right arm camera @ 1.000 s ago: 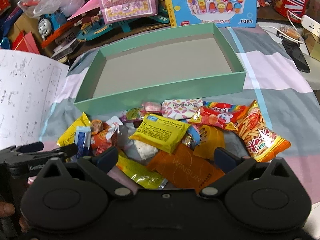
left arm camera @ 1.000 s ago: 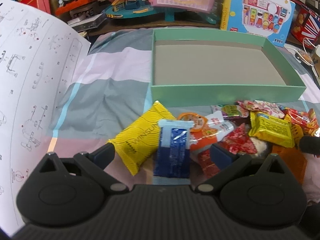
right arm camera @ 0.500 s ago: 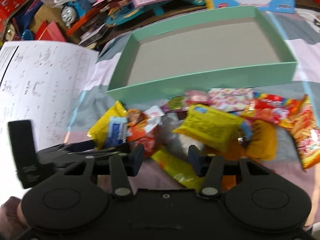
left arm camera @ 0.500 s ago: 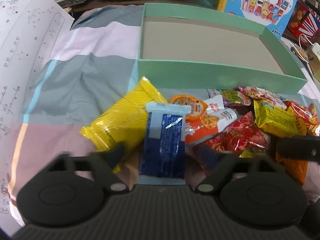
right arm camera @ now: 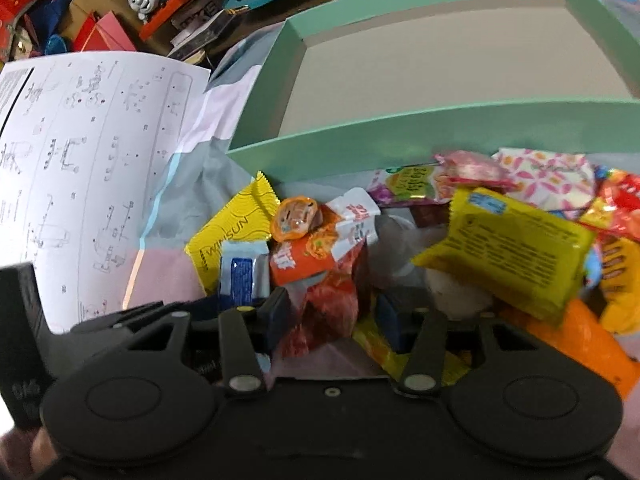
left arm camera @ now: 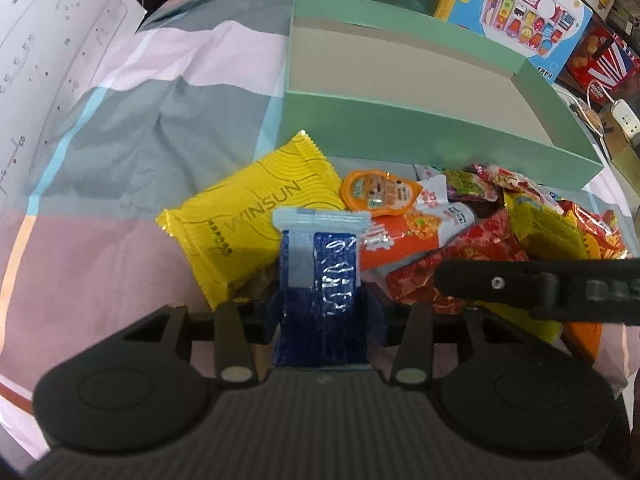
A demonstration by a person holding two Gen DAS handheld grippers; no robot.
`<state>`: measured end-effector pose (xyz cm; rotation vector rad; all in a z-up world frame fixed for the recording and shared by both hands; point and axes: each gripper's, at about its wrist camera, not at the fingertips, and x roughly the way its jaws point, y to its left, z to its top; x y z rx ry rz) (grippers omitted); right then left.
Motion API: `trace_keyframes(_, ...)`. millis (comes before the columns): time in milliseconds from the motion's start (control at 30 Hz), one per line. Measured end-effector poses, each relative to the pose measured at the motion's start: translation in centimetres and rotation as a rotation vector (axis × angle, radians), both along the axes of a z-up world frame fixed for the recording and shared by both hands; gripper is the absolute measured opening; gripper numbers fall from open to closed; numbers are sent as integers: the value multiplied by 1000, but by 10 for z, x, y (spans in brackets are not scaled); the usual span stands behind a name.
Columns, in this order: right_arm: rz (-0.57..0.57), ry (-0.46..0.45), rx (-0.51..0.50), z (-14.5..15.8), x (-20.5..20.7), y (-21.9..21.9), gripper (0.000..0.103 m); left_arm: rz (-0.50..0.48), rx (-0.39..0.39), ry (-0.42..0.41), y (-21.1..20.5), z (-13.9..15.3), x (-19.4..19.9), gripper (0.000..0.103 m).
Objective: Organize snacks
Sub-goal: 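Lift the blue-white packet with the left tool while the right tool grasps a red wrapped candy, then carry both snacks into the green tray and open both tools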
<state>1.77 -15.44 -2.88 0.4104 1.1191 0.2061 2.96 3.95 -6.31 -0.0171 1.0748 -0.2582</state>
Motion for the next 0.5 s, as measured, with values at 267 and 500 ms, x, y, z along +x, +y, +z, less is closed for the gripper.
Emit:
trace_keyframes(267, -28, -42, -2, 16, 2, -16, 25, -22, -58, -29, 3, 37, -9, 33)
trace_keyframes(500, -42, -169, -5, 61, 31, -36, 25, -66, -85, -131, -14, 84, 35, 33)
